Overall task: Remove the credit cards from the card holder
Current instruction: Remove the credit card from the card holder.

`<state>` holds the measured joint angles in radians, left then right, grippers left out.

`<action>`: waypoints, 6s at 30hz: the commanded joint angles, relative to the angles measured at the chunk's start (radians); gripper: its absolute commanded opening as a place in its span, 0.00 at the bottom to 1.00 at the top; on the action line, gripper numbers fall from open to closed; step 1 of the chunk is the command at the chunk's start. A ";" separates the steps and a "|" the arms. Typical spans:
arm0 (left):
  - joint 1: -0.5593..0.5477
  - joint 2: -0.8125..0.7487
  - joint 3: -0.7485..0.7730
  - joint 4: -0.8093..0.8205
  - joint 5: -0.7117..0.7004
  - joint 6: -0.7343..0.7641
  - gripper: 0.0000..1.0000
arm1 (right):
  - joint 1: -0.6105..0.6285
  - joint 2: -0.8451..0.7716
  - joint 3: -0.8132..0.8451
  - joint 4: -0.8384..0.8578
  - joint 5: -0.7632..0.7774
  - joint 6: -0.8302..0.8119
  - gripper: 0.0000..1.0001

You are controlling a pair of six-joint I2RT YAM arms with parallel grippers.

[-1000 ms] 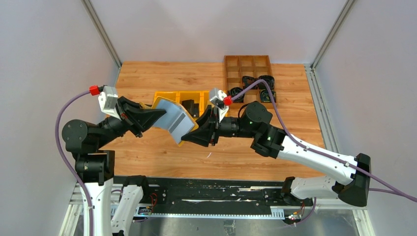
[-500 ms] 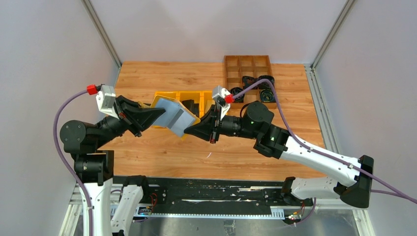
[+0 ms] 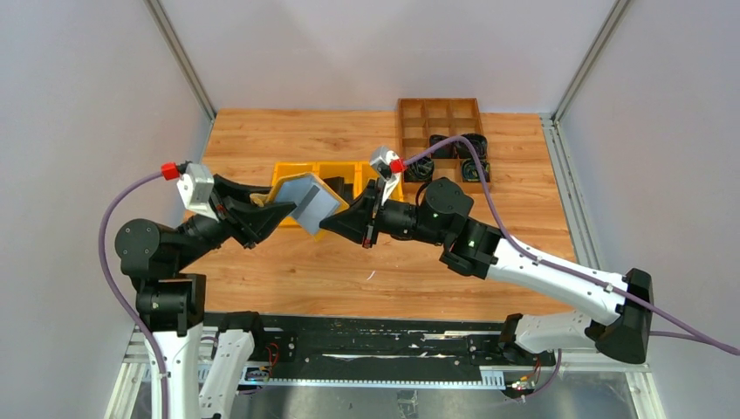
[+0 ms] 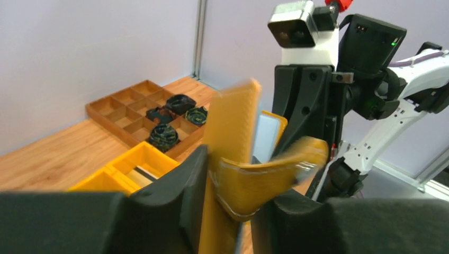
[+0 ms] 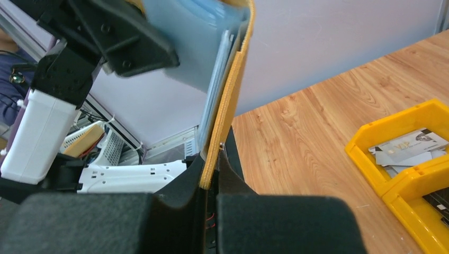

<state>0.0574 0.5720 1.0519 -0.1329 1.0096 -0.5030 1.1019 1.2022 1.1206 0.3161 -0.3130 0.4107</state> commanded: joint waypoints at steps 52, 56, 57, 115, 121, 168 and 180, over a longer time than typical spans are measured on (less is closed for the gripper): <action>0.002 0.077 -0.018 0.206 0.212 -0.407 0.00 | -0.011 -0.117 -0.059 0.200 -0.250 0.040 0.21; 0.002 0.071 -0.005 0.205 0.222 -0.426 0.00 | -0.014 -0.107 -0.052 0.196 -0.240 0.041 0.16; 0.002 0.070 -0.003 0.206 0.226 -0.429 0.00 | -0.015 -0.106 -0.050 0.196 -0.241 0.042 0.15; -0.030 0.054 0.036 0.206 0.257 -0.519 0.00 | -0.062 -0.038 -0.111 0.545 -0.384 0.233 0.00; -0.028 0.057 0.035 0.152 0.228 -0.408 0.20 | -0.062 -0.039 -0.097 0.510 -0.384 0.231 0.00; -0.028 -0.129 -0.007 -0.474 -0.172 0.686 0.79 | 0.237 0.149 0.397 -0.451 0.373 -0.191 0.00; -0.028 -0.093 0.066 -0.539 -0.079 0.664 0.60 | 0.219 0.065 0.307 -0.431 0.400 -0.188 0.00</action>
<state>0.0349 0.4633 1.0870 -0.6643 0.9077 0.1589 1.3197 1.2995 1.4525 -0.1337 0.0799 0.2340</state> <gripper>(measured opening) 0.637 0.044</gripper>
